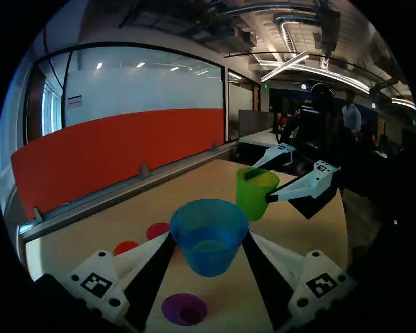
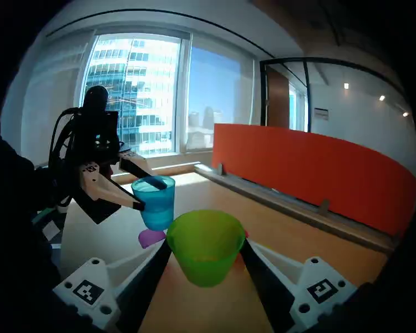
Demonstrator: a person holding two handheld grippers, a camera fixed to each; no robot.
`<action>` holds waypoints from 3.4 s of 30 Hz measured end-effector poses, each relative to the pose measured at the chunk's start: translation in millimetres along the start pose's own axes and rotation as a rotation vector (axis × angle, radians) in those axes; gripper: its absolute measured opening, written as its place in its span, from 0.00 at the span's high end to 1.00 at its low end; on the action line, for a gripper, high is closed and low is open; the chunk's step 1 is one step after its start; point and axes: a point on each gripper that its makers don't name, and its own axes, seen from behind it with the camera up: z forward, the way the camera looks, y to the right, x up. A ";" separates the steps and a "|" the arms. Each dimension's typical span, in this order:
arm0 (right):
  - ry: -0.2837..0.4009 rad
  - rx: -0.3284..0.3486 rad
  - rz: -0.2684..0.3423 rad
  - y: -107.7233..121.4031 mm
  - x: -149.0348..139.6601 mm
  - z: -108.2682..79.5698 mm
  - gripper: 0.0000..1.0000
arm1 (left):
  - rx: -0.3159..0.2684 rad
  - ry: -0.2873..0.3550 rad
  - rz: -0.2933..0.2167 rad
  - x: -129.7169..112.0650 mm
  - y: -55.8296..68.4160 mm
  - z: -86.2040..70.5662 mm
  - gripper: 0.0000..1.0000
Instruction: Pour water
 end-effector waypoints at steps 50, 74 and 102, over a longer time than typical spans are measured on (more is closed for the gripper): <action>0.088 0.008 -0.044 -5.7 30.1 3.2 0.09 | 0.056 0.207 -0.020 43.0 -9.5 -19.0 0.15; 0.087 0.082 0.013 -20.4 26.8 20.9 0.09 | 0.119 0.206 0.100 63.1 -27.0 -28.5 0.16; 0.153 0.155 0.006 -47.3 45.8 48.9 0.09 | 0.173 0.220 0.151 84.8 -46.3 -51.8 0.15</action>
